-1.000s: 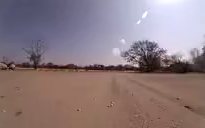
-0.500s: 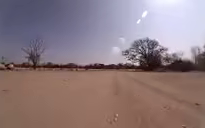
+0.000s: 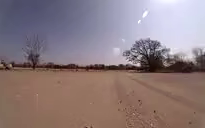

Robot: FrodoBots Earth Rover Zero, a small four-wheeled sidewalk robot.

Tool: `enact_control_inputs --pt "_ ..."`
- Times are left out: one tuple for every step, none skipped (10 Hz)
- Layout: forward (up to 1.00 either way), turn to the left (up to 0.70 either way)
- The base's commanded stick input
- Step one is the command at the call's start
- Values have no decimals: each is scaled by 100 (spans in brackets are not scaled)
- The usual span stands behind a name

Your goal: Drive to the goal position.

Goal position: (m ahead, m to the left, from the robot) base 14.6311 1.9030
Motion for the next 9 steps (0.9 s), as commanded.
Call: enact_control_inputs --pt "100 0" --pt "100 0" --pt "100 0" --pt "100 0" --pt "100 0" --pt "100 0" --pt "100 0" --pt "100 0" --pt "100 0"
